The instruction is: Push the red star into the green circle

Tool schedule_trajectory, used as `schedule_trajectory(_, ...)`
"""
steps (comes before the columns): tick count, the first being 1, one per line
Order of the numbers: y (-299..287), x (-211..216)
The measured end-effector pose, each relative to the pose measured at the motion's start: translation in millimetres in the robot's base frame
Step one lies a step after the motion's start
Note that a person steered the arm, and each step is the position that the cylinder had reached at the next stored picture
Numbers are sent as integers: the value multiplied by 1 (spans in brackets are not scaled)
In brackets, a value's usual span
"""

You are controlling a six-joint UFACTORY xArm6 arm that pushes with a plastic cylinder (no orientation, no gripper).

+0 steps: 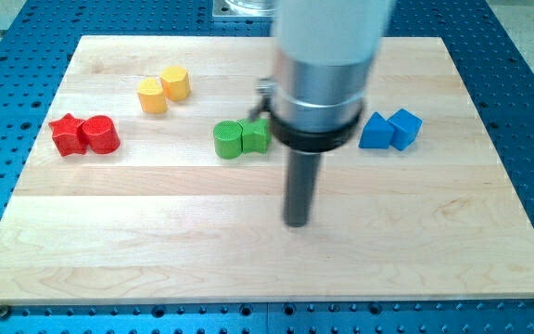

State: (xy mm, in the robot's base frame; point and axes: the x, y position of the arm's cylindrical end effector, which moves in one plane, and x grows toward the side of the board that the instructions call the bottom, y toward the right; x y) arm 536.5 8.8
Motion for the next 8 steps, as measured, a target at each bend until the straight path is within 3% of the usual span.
schedule_trajectory(2, -213, -11)
schedule_trajectory(3, -264, -50)
schedule_trajectory(4, -281, -97)
schedule_trajectory(6, -300, -134)
schedule_trajectory(7, -221, -137)
schedule_trajectory(8, -184, -137)
